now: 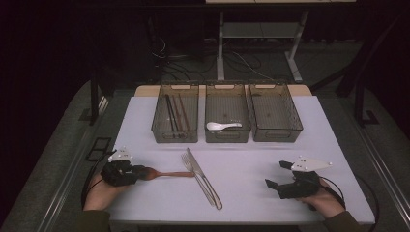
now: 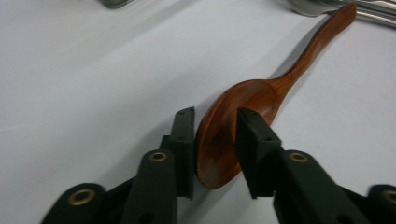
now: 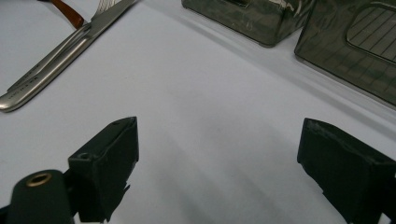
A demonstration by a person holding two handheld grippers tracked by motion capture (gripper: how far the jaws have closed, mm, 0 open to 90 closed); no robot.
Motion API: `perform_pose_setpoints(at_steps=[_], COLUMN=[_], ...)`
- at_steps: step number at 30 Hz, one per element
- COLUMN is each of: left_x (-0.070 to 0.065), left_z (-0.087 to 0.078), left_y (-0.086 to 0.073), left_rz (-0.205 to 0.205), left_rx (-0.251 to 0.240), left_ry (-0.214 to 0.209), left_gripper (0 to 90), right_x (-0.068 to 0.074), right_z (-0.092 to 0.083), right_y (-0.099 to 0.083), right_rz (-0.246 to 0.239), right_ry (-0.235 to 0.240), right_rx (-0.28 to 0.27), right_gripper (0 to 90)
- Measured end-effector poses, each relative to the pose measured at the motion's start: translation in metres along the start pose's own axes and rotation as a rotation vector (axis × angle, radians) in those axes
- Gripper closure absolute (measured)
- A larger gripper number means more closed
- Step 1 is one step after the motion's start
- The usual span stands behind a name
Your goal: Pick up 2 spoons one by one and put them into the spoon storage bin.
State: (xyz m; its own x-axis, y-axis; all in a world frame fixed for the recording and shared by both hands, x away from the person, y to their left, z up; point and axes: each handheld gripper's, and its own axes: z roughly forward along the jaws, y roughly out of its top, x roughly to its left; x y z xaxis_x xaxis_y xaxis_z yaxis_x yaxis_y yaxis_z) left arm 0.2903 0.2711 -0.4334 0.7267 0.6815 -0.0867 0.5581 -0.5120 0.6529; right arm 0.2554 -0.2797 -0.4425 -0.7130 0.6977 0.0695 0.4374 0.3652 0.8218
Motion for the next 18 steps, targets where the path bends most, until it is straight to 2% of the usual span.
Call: perform_pose_setpoints(at_steps=[4, 5, 7, 8, 9, 14, 18], left_x=[-0.0004, -0.0004, -0.0008, -0.0016, -0.0016, -0.0059, -0.0085], left_z=[-0.0041, -0.0041, -0.0043, -0.0038, -0.0044, -0.0029, -0.004], left_y=[-0.0026, -0.0034, -0.0047, -0.0045, -0.0037, -0.0007, 0.0029], left_rz=[0.028, 0.02, 0.029, 0.033, 0.05, 0.072, 0.07], left_rx=[-0.014, -0.028, -0.036, -0.043, -0.031, -0.039, -0.067], left_ry=[-0.03, -0.062, -0.083, -0.083, -0.082, -0.111, -0.123], left_gripper=[76.1, 77.5, 82.3, 82.4, 82.5, 82.7, 82.8], right_x=[0.0004, 0.0004, 0.0002, 0.0001, 0.0, 0.0001, -0.0002], right_z=[0.0004, 0.0004, 0.0004, 0.0004, 0.0003, 0.0001, 0.0004], right_y=[0.0001, 0.0001, 0.0, -0.0001, -0.0001, 0.0, -0.0001], right_rz=[-0.002, -0.002, -0.001, -0.001, 0.0, 0.001, 0.0], right_ry=[-0.002, -0.002, -0.002, -0.002, -0.002, 0.001, -0.001], right_rx=[0.006, 0.007, 0.006, 0.006, 0.005, 0.002, 0.005], right_gripper=[12.9, 12.9, 12.8, 12.9, 12.9, 12.9, 12.8])
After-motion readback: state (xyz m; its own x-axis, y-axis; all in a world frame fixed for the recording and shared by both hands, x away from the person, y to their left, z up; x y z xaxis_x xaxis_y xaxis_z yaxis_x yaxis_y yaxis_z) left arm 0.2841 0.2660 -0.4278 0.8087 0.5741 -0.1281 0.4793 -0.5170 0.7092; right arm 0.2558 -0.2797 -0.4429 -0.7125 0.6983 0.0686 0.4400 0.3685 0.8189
